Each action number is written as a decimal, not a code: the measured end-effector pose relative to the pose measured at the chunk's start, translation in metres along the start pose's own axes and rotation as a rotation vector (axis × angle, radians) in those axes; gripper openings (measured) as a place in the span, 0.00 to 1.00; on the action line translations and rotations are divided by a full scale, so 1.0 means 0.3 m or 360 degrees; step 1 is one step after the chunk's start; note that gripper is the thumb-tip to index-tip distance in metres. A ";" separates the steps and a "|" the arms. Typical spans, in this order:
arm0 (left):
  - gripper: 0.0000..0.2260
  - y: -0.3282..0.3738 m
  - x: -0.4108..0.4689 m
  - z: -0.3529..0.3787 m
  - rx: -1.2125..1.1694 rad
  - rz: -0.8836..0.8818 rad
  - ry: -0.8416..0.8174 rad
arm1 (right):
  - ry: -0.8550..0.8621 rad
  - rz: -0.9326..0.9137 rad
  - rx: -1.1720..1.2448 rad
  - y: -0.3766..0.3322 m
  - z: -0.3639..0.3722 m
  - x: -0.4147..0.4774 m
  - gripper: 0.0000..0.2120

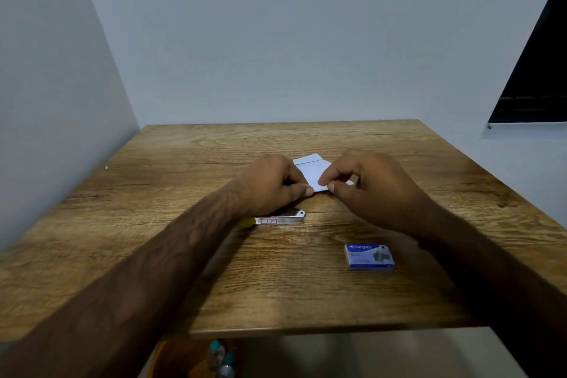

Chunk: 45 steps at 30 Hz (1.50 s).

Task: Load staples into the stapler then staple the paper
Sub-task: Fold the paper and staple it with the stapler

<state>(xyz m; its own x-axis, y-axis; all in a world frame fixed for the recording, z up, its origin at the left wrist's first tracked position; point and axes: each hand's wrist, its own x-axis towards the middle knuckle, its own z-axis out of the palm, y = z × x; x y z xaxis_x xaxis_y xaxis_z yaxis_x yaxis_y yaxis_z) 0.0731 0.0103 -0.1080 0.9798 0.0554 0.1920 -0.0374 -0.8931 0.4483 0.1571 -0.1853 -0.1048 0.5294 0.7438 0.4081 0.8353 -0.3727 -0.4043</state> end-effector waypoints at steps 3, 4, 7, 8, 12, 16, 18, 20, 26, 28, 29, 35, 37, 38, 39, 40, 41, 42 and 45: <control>0.16 -0.021 -0.001 -0.005 -0.0248 -0.0018 0.0017 | -0.0257 -0.0127 -0.0044 -0.093 0.004 -0.002 0.08; 0.15 -0.031 -0.002 -0.004 -0.0269 -0.0019 0.0017 | -0.0313 -0.0147 -0.0112 -0.114 0.016 -0.004 0.08; 0.07 -0.055 -0.012 -0.003 -0.0279 0.0009 0.0010 | -0.0264 -0.0113 -0.0238 -0.159 0.072 -0.014 0.15; 0.08 -0.060 -0.015 -0.004 -0.0290 0.0011 0.0016 | -0.0233 -0.0115 -0.0270 -0.168 0.092 -0.017 0.17; 0.08 -0.084 -0.009 0.000 -0.0251 0.0038 0.0034 | -0.0072 -0.0175 -0.0461 -0.190 0.142 -0.031 0.22; 0.05 -0.098 -0.008 0.006 -0.0302 0.0056 0.0078 | -0.0117 -0.0238 -0.0548 -0.219 0.166 -0.033 0.21; 0.07 -0.096 -0.013 0.008 -0.0303 0.0050 0.0071 | -0.0207 -0.0243 -0.0534 -0.219 0.144 -0.028 0.18; 0.11 -0.094 -0.013 0.010 -0.0281 0.0027 0.0078 | -0.0335 -0.0219 -0.0487 -0.212 0.100 -0.025 0.15; 0.07 -0.088 -0.019 0.018 -0.0306 0.0055 0.0164 | -0.0542 0.0123 -0.0061 -0.133 -0.070 -0.034 0.12; 0.08 -0.083 -0.023 0.038 -0.0120 0.0095 0.0277 | -0.0404 0.0353 0.0427 -0.083 -0.106 -0.038 0.11; 0.09 -0.077 -0.026 0.046 -0.0024 0.0119 0.0333 | -0.0353 0.0463 0.0642 -0.058 -0.117 -0.037 0.10; 0.11 -0.053 -0.018 0.059 0.0439 0.0316 0.0362 | -0.0575 0.1219 0.1575 0.020 -0.106 -0.013 0.12; 0.11 -0.047 -0.011 0.060 0.0458 0.0323 0.0365 | -0.0652 0.1335 0.1588 0.023 -0.100 0.001 0.11; 0.12 -0.044 -0.008 0.061 0.0467 0.0316 0.0373 | -0.0694 0.1365 0.1568 0.022 -0.101 0.010 0.10; 0.12 -0.041 -0.005 0.063 0.0495 0.0318 0.0385 | -0.0735 0.1395 0.1545 0.019 -0.102 0.018 0.10; 0.12 -0.039 -0.002 0.066 0.0531 0.0331 0.0404 | -0.0771 0.1425 0.1507 0.014 -0.103 0.027 0.10; 0.12 -0.039 -0.002 0.071 0.0564 0.0353 0.0434 | -0.0801 0.1448 0.1453 0.012 -0.101 0.035 0.13; 0.12 -0.040 -0.002 0.075 0.0586 0.0383 0.0479 | -0.0826 0.1461 0.1379 0.010 -0.095 0.043 0.18; 0.12 -0.040 -0.010 0.083 0.0637 0.0464 0.0620 | -0.0865 0.1448 0.1170 0.001 -0.066 0.060 0.32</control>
<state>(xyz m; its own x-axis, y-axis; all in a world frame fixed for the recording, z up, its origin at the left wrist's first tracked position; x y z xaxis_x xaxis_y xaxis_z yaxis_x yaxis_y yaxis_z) 0.0757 0.0098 -0.1357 0.7940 -0.1243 0.5950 -0.1418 -0.9897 -0.0176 0.1699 -0.1831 -0.0813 0.5888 0.5791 -0.5639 -0.1612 -0.5995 -0.7840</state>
